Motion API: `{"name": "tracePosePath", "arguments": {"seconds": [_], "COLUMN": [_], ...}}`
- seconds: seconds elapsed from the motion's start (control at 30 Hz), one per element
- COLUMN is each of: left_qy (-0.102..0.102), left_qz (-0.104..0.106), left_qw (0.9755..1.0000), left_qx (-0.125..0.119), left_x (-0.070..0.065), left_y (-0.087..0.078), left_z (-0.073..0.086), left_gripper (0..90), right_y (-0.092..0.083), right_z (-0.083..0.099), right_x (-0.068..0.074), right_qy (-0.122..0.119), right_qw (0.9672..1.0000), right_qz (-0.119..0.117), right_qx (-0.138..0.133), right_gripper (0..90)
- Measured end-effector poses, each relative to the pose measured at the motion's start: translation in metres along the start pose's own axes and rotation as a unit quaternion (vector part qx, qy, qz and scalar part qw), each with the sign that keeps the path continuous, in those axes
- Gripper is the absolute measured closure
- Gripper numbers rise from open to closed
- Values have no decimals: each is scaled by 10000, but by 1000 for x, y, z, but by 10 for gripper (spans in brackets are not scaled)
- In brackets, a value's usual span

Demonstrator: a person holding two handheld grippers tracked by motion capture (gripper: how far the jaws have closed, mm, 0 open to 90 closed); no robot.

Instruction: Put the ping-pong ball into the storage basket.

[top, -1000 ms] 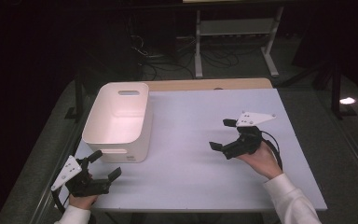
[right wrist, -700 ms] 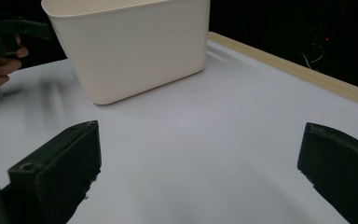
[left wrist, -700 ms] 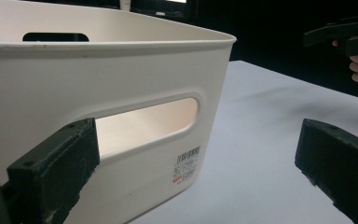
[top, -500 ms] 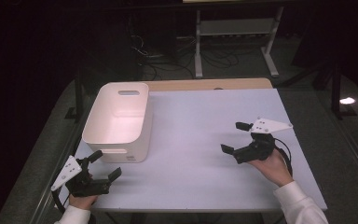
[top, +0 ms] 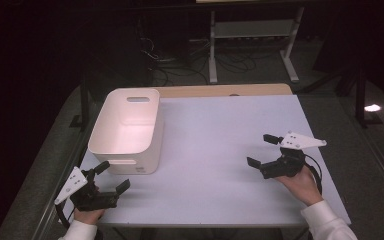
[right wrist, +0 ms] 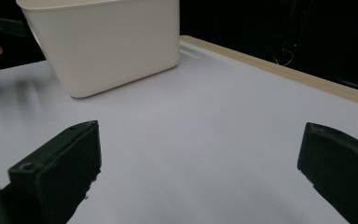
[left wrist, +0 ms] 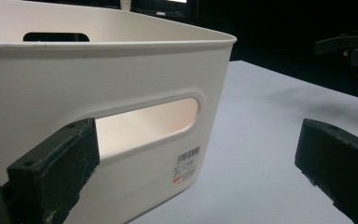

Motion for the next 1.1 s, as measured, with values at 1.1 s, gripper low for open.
{"name": "tracePosePath", "arguments": {"seconds": [1.1], "left_qy": [-36], "left_qz": [-18], "left_qw": [10000], "left_qx": [-11], "left_x": [1], "left_y": [-1], "left_z": [0], "left_gripper": [0], "right_y": [-53], "right_z": [29], "right_x": [-26], "right_qy": [105], "right_qw": [9973], "right_qz": [527], "right_qx": [-502], "right_gripper": [0]}}
Point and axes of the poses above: each handheld gripper's, and its own axes: y roughly forward along the jaws, z roughly out of its underside, x roughly to its left, the point moved 9 cm from there along y, roughly forward along the jaws, and after that the axes turned 3 degrees about -x, right-handed, at the moved point
